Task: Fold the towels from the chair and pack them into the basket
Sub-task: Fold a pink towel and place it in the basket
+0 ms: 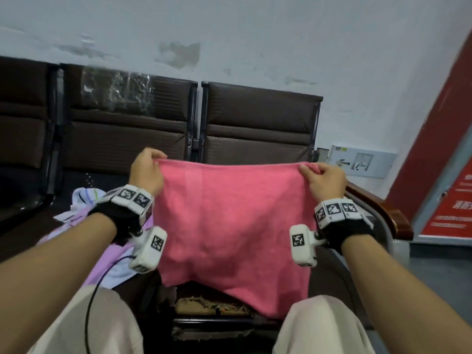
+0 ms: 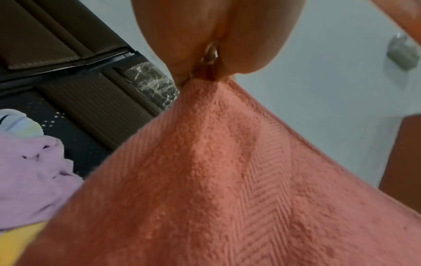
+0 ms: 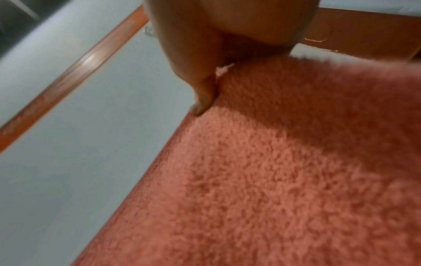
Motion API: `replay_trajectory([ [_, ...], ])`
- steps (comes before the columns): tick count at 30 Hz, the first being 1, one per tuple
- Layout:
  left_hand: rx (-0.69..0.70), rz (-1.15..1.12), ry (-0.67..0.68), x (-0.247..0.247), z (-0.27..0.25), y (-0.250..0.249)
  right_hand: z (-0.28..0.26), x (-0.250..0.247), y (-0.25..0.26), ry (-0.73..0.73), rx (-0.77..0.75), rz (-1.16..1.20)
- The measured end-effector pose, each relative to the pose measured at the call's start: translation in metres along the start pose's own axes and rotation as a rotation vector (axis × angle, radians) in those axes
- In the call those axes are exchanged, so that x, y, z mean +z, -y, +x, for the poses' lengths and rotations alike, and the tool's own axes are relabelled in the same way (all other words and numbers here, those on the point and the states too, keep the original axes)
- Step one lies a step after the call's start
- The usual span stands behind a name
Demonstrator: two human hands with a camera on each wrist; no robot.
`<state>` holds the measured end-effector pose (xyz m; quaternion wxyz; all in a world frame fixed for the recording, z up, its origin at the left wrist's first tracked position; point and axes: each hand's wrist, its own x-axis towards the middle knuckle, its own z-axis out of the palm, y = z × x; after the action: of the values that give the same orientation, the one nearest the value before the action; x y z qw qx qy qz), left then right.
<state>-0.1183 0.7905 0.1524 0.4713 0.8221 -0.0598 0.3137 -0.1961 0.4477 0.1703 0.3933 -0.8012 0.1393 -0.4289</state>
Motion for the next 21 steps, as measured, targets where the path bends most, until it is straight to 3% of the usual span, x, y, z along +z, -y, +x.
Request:
replay_trajectory([
  [4,-0.117,-0.044,0.073,0.034,-0.007,0.033,-0.007,0.024,-0.044,-0.001,0.144,-0.017],
  [10,-0.305,-0.088,0.137,0.067,0.001,0.076,-0.009,0.058,-0.093,0.053,0.220,-0.012],
  [17,-0.466,-0.311,0.263,0.100,-0.015,0.088,-0.025,0.097,-0.138,0.255,0.489,0.075],
  [21,-0.550,-0.487,0.365,0.107,-0.034,0.084,-0.036,0.111,-0.119,0.440,0.552,0.348],
])
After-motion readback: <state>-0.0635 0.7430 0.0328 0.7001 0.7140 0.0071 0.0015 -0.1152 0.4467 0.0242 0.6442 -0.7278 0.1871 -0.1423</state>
